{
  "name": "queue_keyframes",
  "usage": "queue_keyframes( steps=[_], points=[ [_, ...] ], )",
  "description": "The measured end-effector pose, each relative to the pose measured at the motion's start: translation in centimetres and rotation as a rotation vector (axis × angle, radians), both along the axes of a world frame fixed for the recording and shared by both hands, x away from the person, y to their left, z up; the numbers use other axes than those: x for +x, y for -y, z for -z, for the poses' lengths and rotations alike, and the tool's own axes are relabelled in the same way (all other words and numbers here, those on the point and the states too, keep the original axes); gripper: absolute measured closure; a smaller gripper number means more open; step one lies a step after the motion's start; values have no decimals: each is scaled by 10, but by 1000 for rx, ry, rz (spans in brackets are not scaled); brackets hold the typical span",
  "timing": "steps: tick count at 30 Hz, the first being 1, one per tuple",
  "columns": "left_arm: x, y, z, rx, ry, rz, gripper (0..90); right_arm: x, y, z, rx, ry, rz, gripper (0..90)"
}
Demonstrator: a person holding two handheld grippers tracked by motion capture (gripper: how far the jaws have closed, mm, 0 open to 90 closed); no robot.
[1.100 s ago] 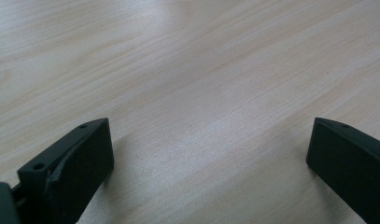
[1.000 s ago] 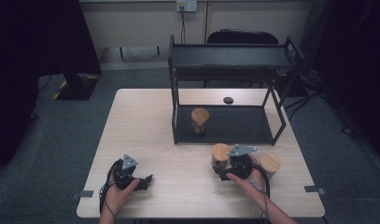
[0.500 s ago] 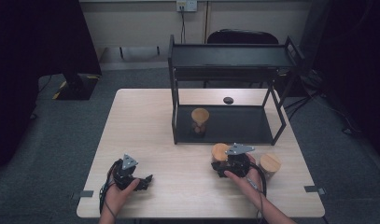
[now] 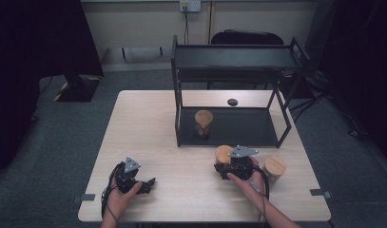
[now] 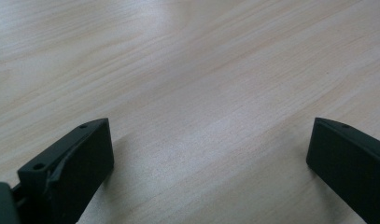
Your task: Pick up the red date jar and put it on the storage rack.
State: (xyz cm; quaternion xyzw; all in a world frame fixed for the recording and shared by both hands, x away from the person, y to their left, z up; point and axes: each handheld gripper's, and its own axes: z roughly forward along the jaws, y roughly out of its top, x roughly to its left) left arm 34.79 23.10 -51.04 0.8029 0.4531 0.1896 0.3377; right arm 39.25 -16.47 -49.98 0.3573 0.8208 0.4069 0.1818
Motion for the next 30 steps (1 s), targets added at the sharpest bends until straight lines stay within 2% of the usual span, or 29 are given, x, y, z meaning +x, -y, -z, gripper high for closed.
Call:
queue_keyframes(
  steps=[6, 10, 19, 30],
  points=[
    [0, 0, 0, 0, 0, 0, 2, 1, -1, 0, -3, 3, 9, 253],
    [0, 0, 0, 0, 0, 0, 2, 1, -2, -1, -33, 36, 3, 253],
    [0, 0, 0, 0, 0, 0, 2, 2, -3, -5, -15, 50, 4, 253],
    [0, 0, 0, 0, 0, 0, 2, 5, -8, -14, -40, 60, 0, 253]
  ],
)
